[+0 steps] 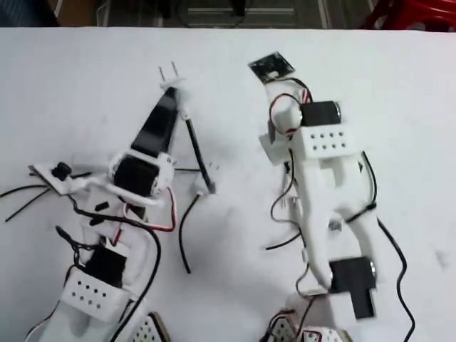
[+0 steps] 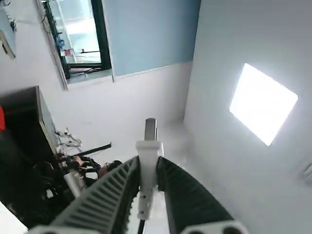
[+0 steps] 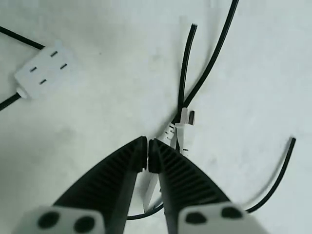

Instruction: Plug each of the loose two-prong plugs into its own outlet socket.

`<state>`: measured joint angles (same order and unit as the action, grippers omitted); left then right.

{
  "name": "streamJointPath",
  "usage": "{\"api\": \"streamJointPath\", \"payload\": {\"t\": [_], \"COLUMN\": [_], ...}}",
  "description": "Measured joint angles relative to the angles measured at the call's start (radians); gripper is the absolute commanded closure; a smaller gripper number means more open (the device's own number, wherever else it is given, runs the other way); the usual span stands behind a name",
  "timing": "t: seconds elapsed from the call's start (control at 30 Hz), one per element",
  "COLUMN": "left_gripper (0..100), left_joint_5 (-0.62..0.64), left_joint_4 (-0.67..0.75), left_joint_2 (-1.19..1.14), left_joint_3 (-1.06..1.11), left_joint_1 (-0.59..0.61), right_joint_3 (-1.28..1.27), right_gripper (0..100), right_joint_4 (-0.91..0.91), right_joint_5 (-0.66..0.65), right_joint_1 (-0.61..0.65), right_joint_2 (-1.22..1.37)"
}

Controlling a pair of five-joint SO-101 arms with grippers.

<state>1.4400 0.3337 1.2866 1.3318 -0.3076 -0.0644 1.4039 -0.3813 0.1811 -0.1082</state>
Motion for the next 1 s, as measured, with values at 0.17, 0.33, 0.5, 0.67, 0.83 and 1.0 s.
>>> {"api": "streamJointPath", "payload": {"t": [0.17, 0.33, 0.5, 0.67, 0.83, 1.0], "left_gripper": [98, 98, 98, 98, 98, 98], "left_joint_5": [0.072, 0.078, 0.078, 0.078, 0.078, 0.078], "left_joint_4": [-0.006, -0.008, -0.009, -0.009, -0.009, -0.009], "left_joint_2": [0.003, 0.006, 0.008, 0.008, 0.009, 0.011], "left_joint_3": [0.009, 0.014, 0.029, 0.029, 0.029, 0.029], "left_joint_1": [0.005, 0.003, 0.005, 0.005, 0.026, 0.041], "right_joint_3": [0.104, 0.287, 0.405, 0.508, 0.549, 0.554], "right_gripper": [98.0, 98.0, 98.0, 98.0, 98.0, 98.0], "right_joint_4": [0.000, 0.000, 0.008, 0.034, 0.035, 0.057], "right_joint_5": [0.000, 0.000, 0.000, -0.002, 0.000, -0.002], "right_joint_1": [0.025, 0.117, 0.261, 0.407, 0.453, 0.477], "right_joint_2": [-0.137, -0.175, -0.178, -0.178, -0.178, -0.178]}}
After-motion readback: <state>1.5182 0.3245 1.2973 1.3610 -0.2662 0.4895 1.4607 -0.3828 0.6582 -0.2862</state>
